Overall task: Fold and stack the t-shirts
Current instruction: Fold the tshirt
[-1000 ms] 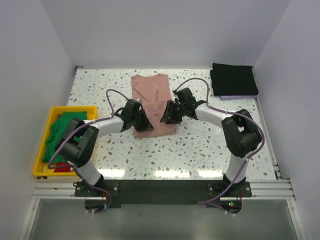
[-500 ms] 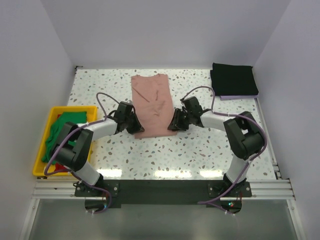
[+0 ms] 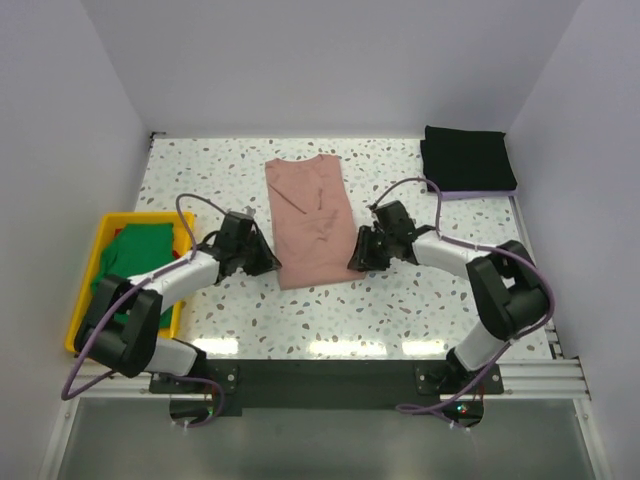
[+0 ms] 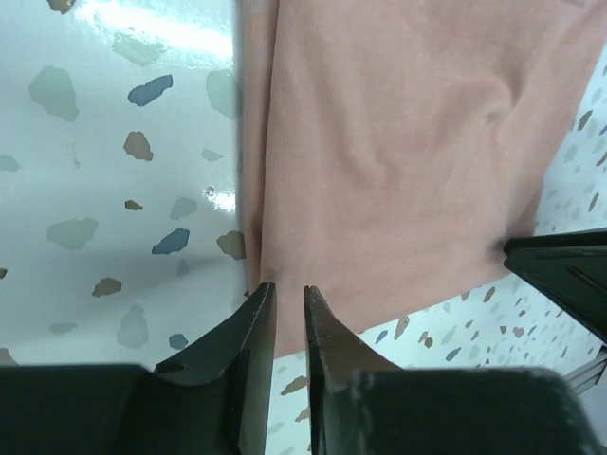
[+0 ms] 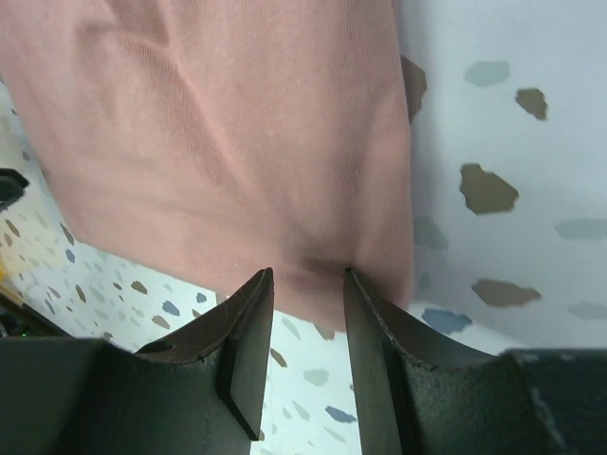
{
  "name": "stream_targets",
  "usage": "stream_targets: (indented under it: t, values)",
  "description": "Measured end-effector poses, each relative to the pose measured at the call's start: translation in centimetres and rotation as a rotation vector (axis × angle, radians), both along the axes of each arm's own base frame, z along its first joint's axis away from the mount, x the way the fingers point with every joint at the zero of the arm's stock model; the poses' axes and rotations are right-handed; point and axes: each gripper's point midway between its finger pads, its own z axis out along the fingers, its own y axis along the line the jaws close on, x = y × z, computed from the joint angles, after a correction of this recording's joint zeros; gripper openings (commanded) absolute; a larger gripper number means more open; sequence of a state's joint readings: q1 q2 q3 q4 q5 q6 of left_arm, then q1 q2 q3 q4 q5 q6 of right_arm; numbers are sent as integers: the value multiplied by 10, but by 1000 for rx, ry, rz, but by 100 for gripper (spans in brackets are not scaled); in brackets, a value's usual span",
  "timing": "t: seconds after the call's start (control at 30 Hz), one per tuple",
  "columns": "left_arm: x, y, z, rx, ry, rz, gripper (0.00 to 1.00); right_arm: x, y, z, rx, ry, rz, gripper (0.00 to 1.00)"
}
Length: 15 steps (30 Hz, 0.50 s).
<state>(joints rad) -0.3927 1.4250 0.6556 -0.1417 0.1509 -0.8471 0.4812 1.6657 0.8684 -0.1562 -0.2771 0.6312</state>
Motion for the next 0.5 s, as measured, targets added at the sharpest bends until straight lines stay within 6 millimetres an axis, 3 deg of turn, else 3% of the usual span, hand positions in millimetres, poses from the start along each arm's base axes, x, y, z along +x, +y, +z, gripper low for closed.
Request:
stream_targets:
  t: [0.03, 0.2, 0.33, 0.43, 0.5]
  values:
    - [0, 1, 4, -2, -8, 1, 31, -3, -3, 3, -11, 1, 0, 44]
    - [-2, 1, 16, -26, -32, -8, 45, -9, -19, 25, -60, -42, -22, 53]
    - [-21, -1, 3, -53, 10, -38, 50, -6, -30, 43, -91, -102, -54, 53]
    - [-40, 1, -13, -55, 63, -53, 56, -5, -35, 36, -118, -91, -64, 52]
    - [-43, -4, -12, -83, 61, -69, 57, -8, -38, 19, -146, -44, -62, 51]
